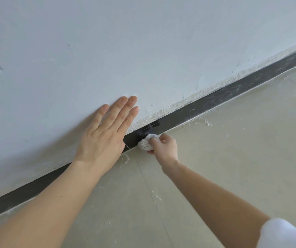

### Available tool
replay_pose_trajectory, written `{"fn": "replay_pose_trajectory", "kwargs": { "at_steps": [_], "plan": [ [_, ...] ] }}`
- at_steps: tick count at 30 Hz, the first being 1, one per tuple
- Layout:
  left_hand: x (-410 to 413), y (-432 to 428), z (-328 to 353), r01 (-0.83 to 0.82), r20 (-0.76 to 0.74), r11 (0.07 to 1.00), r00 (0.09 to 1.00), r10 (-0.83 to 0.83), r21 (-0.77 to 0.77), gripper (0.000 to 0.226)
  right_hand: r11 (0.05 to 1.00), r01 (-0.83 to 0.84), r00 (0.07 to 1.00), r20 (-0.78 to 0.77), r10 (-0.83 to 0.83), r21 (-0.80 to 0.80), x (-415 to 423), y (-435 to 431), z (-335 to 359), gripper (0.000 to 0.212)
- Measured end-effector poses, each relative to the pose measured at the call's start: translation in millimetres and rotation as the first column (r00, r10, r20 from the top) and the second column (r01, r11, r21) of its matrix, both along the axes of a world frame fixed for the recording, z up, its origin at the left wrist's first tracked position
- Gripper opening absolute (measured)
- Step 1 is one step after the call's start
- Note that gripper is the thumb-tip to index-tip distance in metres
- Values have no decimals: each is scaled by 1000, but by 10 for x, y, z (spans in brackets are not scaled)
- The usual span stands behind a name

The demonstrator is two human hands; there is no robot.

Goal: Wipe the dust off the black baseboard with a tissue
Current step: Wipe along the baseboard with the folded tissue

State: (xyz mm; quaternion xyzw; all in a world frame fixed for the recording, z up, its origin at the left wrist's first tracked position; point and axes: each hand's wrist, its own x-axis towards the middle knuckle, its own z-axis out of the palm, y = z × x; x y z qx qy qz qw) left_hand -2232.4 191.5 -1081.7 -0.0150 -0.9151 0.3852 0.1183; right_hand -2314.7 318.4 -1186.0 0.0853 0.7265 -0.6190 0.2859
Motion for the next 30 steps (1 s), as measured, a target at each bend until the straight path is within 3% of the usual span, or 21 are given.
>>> {"fn": "replay_pose_trajectory", "kwargs": {
  "at_steps": [8,13,15,18,21,26,30],
  "plan": [
    [5,-12,-20,9,-23,1000,1000,-9,-1,75,913,405,914,41,-404,-40,-836,532,-3,26],
    [-8,9,-25,11,-17,999,1000,-10,35,76,771,601,798,217,-562,-211,-1133,918,260,3],
    [-7,7,-35,16,-28,999,999,-15,51,74,815,563,823,176,-539,-134,-1090,1015,286,4],
    [-17,5,-39,23,-36,996,999,-20,83,75,907,410,912,-42,-408,94,-928,1033,217,10],
    [-12,17,-40,11,-36,995,999,-7,97,77,973,197,973,-148,-178,123,-701,865,215,9],
    [-7,-8,-48,26,-52,996,998,-21,87,76,973,-105,867,-460,191,206,-362,548,366,25],
    [-10,-1,-44,22,-40,996,999,-19,92,76,983,-56,817,-558,146,176,-478,547,392,31]
  ]
}}
